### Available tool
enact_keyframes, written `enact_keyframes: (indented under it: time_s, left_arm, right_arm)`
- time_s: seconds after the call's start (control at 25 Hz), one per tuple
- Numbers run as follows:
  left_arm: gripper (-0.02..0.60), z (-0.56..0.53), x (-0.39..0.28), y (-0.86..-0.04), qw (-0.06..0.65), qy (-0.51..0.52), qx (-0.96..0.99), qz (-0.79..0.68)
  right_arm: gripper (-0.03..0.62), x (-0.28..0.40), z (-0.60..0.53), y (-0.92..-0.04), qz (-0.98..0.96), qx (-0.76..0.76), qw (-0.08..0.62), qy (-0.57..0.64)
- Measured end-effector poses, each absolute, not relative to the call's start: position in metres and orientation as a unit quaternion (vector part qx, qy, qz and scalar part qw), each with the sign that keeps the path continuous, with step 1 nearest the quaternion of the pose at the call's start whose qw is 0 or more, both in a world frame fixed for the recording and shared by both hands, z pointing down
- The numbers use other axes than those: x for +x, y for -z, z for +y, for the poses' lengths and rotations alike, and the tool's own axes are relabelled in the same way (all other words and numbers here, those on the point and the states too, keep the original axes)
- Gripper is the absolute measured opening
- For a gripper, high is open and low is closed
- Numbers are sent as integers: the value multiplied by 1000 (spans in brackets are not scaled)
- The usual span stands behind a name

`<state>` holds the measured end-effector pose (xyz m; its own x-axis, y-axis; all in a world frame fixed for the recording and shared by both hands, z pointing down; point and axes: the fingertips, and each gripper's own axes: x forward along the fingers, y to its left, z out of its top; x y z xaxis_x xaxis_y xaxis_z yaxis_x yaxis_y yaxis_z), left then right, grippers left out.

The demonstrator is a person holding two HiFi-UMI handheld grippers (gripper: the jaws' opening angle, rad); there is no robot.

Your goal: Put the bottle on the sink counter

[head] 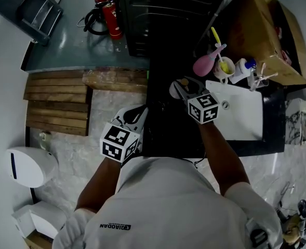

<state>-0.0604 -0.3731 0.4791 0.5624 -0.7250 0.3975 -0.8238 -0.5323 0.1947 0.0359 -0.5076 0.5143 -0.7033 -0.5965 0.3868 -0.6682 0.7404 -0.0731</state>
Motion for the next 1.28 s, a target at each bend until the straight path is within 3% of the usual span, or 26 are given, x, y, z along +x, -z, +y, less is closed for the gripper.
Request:
enact_keyframes:
  time_s: [0.48,0.76,1.28]
  left_arm:
    - [14,-369,-86,-499,194,-150,851,-465]
    - [14,-374,-94,-503,258,-100,839,-469]
    - [14,-381,-103,-513,253,-120,828,-487]
  right_arm:
    - [152,1,-575,-533,-912,353,182,-100]
    - [150,-8,-606,-543,-907,362,189,-100]
    - [152,-36,-638,-547,-914,349,187,-91]
